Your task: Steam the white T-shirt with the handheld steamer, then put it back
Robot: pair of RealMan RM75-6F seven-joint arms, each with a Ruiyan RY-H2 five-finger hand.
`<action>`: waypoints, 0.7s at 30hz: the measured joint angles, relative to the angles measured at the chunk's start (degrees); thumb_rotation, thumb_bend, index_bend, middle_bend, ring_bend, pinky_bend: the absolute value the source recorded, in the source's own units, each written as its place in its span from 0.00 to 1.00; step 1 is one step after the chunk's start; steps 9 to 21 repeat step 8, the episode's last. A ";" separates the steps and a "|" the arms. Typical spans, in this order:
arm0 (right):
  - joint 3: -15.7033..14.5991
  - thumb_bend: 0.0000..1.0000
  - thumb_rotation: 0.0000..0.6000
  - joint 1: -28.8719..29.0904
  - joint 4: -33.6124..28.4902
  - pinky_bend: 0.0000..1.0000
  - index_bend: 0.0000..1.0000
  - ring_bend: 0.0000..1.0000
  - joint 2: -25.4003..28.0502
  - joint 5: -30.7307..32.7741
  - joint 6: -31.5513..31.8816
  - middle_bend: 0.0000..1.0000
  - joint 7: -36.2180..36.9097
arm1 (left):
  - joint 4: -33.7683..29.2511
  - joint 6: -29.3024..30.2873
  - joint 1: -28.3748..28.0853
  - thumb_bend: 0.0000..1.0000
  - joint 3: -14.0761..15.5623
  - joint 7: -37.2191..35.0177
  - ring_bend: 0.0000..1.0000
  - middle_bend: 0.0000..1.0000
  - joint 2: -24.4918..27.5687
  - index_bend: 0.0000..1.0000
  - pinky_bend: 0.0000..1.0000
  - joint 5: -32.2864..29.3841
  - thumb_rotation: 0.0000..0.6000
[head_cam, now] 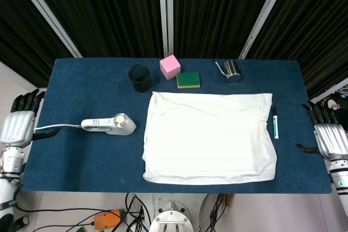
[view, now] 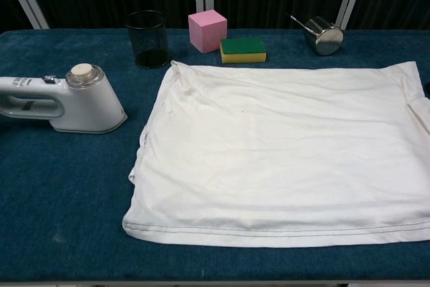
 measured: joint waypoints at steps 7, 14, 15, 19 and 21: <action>-1.14 0.00 1.00 -4.74 -0.19 0.03 0.00 0.00 -1.04 -3.91 7.67 0.00 0.03 | 0.70 7.48 10.65 0.06 2.12 -1.24 0.00 0.00 -0.68 0.00 0.00 4.84 0.78; -1.35 0.00 1.00 -5.14 -0.46 0.03 0.00 0.00 -1.09 -4.21 8.09 0.01 -0.17 | 0.52 7.89 11.67 0.06 2.29 -1.19 0.00 0.00 -0.79 0.00 0.00 5.30 0.78; -1.35 0.00 1.00 -5.14 -0.46 0.03 0.00 0.00 -1.09 -4.21 8.09 0.01 -0.17 | 0.52 7.89 11.67 0.06 2.29 -1.19 0.00 0.00 -0.79 0.00 0.00 5.30 0.78; -1.35 0.00 1.00 -5.14 -0.46 0.03 0.00 0.00 -1.09 -4.21 8.09 0.01 -0.17 | 0.52 7.89 11.67 0.06 2.29 -1.19 0.00 0.00 -0.79 0.00 0.00 5.30 0.78; -1.35 0.00 1.00 -5.14 -0.46 0.03 0.00 0.00 -1.09 -4.21 8.09 0.01 -0.17 | 0.52 7.89 11.67 0.06 2.29 -1.19 0.00 0.00 -0.79 0.00 0.00 5.30 0.78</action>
